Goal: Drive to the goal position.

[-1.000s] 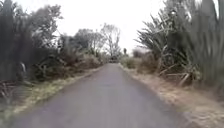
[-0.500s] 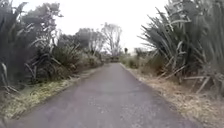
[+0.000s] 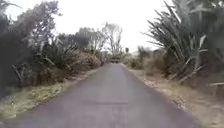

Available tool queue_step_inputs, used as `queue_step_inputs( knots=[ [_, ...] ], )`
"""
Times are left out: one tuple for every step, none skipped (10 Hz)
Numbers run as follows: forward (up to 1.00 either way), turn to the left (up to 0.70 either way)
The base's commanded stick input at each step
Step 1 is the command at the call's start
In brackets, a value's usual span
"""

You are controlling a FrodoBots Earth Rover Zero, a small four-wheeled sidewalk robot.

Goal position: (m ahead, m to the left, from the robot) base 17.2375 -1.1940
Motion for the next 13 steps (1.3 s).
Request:
queue_step_inputs(
  knots=[
    [1.0,0.0],
    [1.0,0.0],
    [1.0,0.0],
    [1.0,0.0],
    [1.0,0.0],
    [1.0,0.0],
    [1.0,0.0],
    [1.0,0.0],
    [1.0,0.0],
    [1.0,0.0],
    [1.0,0.0],
    [1.0,0.0],
    [1.0,-0.07]
  ],
)
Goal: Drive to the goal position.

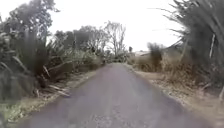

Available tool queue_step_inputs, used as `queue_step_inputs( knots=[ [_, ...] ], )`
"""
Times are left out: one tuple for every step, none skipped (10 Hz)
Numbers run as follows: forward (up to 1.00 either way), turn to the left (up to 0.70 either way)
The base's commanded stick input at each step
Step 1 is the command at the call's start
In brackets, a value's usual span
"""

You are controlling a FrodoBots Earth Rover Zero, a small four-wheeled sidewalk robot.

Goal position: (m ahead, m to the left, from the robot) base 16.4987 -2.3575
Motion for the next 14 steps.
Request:
queue_step_inputs(
  knots=[
    [1.0,-0.21],
    [1.0,-0.35],
    [1.0,-0.4],
    [1.0,-0.4],
    [1.0,-0.4],
    [1.0,0.0],
    [1.0,0.0],
    [1.0,0.0],
    [1.0,0.0],
    [1.0,0.0],
    [1.0,0.0],
    [1.0,0.0],
    [1.0,0.0],
    [1.0,0.0]
  ],
)
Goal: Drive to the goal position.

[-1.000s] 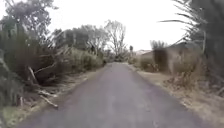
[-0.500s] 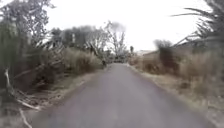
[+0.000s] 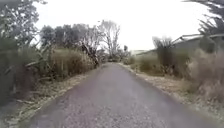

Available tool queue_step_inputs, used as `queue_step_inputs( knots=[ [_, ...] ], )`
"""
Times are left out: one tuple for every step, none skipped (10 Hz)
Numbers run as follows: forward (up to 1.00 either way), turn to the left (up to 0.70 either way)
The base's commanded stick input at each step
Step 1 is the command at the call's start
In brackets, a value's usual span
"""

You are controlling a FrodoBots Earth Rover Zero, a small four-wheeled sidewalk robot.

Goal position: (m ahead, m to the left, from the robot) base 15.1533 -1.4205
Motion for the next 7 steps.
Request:
queue_step_inputs(
  knots=[
    [1.0,0.0],
    [1.0,0.0],
    [1.0,0.0],
    [1.0,-0.01],
    [1.0,-0.02],
    [1.0,-0.37],
    [1.0,-0.38]
  ],
)
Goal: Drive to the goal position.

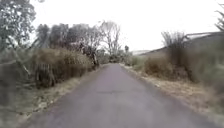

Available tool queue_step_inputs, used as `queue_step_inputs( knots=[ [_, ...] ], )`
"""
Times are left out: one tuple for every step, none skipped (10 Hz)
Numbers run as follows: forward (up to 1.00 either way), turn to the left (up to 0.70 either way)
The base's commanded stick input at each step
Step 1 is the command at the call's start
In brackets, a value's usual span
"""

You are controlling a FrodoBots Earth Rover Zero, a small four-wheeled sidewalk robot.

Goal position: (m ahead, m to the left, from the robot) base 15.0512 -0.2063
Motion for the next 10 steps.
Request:
queue_step_inputs(
  knots=[
    [1.0,-0.39],
    [1.0,0.0],
    [1.0,0.0],
    [1.0,0.0],
    [1.0,0.0],
    [1.0,0.0],
    [1.0,0.0],
    [1.0,0.0],
    [1.0,0.0],
    [1.0,0.0]
  ],
)
